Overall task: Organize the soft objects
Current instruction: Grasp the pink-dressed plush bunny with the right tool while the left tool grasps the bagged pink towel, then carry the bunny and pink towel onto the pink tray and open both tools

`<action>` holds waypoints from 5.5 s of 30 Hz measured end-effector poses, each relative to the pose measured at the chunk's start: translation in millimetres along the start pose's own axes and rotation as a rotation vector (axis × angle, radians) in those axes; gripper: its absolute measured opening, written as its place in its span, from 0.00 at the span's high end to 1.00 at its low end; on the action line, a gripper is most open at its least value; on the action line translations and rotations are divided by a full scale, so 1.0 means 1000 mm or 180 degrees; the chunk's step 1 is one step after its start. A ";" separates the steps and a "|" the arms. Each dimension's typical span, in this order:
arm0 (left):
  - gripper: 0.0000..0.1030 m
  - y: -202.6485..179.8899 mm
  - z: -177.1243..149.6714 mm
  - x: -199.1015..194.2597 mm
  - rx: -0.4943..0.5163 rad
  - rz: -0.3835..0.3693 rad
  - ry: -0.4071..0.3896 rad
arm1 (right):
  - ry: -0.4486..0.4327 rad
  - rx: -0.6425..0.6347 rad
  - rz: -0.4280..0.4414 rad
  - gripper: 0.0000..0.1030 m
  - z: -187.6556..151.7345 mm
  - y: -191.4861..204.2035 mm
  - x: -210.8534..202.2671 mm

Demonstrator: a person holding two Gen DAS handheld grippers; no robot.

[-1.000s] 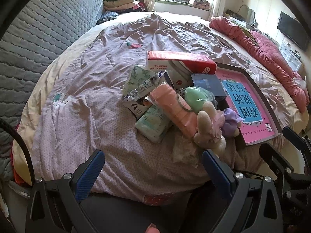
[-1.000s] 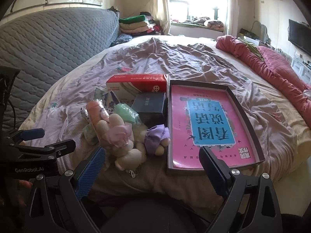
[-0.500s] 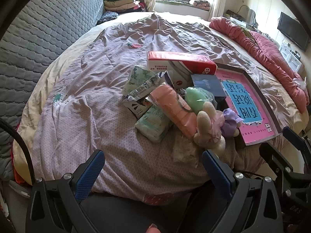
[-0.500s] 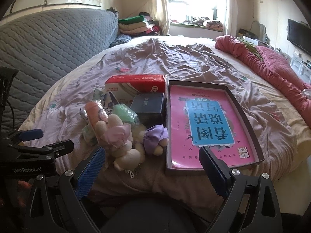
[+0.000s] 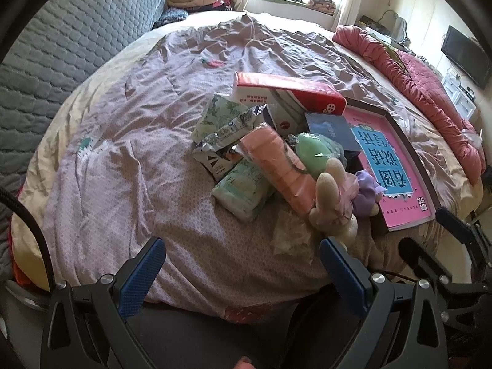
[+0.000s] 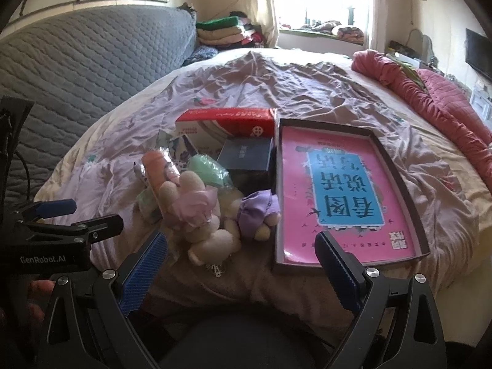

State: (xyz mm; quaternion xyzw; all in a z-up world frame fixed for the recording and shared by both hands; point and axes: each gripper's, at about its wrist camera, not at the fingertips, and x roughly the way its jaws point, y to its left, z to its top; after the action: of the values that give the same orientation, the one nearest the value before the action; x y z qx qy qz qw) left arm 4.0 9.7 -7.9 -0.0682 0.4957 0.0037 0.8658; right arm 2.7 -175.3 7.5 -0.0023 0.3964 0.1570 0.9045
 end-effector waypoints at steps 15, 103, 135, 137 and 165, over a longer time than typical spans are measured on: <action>0.06 0.019 0.046 0.052 -0.0468 -0.0433 0.0423 | 0.0342 -0.0673 0.0110 0.06 0.007 0.029 0.064; 0.84 -0.185 0.069 0.038 0.0861 -0.1377 0.0483 | -0.0241 0.0927 -0.0138 0.58 0.029 -0.172 -0.002; 0.84 -0.214 0.059 0.119 0.0947 -0.1400 0.0944 | 0.0522 0.0955 -0.0682 0.55 0.011 -0.207 0.084; 0.84 -0.214 0.059 0.119 0.0946 -0.1388 0.0948 | 0.0526 0.1010 -0.0673 0.54 0.008 -0.210 0.086; 0.45 -0.198 0.068 0.091 0.0887 -0.1009 0.0765 | 0.0345 0.1174 -0.0722 0.41 -0.004 -0.217 0.058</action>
State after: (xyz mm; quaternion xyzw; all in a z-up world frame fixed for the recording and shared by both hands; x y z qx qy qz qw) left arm 123.4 -183.7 -29.8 -0.0251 0.5740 -0.2088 0.7914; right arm 99.3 -366.0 -62.9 0.1102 0.4637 -0.0212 0.8789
